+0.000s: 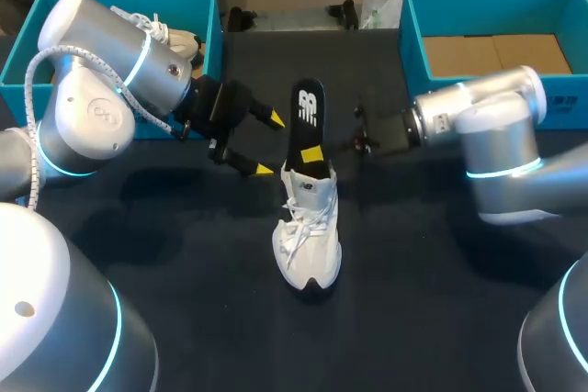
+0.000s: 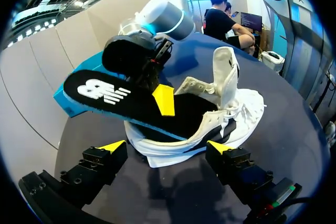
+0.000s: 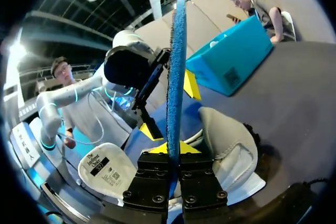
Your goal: Take the shoe out of the shoebox, open the shoe tongue, remove and reinsert the insole, then place the shoe into the shoebox
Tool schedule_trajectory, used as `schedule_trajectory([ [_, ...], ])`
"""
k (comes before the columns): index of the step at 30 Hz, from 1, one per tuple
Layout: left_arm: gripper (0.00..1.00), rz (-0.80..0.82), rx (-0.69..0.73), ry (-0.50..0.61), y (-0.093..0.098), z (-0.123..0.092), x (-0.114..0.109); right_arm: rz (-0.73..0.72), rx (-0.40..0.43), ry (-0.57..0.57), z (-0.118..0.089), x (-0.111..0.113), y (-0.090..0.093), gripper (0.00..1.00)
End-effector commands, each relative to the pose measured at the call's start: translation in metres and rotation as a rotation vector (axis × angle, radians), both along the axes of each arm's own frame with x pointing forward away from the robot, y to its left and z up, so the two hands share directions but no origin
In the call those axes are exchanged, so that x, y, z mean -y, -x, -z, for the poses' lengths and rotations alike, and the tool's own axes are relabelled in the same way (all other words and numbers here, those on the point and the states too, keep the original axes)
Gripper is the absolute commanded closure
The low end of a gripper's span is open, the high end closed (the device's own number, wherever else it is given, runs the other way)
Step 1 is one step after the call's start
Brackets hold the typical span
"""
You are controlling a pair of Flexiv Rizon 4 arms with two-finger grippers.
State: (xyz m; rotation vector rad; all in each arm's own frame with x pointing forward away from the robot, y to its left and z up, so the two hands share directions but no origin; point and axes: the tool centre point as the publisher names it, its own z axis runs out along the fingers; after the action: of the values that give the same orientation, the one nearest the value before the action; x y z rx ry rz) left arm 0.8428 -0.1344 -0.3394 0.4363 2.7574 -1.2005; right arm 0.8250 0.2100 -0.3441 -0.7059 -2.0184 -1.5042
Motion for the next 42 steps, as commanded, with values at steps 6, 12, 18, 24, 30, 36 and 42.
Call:
schedule_trajectory([
  [6, 0.00, 0.001, 0.000, -0.003, 0.000, 0.000, 0.000, -0.039, -0.118, 0.014, 0.019, -0.009, 0.027, 1.00],
  [12, 0.00, 0.001, 0.000, -0.003, 0.000, 0.000, 0.000, -0.020, -0.126, 0.011, 0.020, -0.013, 0.036, 1.00],
  [18, 0.00, 0.001, 0.000, -0.003, 0.000, 0.000, 0.000, -0.005, -0.068, 0.039, 0.006, -0.011, 0.028, 0.93],
  [24, 0.00, 0.001, 0.000, -0.003, 0.000, 0.000, 0.000, -0.008, -0.018, 0.065, -0.006, -0.010, 0.016, 0.79],
  [30, 0.00, 0.001, 0.000, -0.003, 0.000, 0.000, 0.000, -0.025, 0.006, 0.072, -0.009, -0.009, 0.003, 0.76],
  [36, 0.00, 0.001, 0.000, -0.003, 0.000, 0.000, 0.000, -0.047, -0.024, 0.080, -0.002, -0.008, 0.000, 1.00],
  [42, 0.00, 0.001, 0.000, -0.003, 0.000, 0.000, 0.000, -0.048, -0.070, 0.083, 0.004, -0.006, 0.013, 1.00],
])
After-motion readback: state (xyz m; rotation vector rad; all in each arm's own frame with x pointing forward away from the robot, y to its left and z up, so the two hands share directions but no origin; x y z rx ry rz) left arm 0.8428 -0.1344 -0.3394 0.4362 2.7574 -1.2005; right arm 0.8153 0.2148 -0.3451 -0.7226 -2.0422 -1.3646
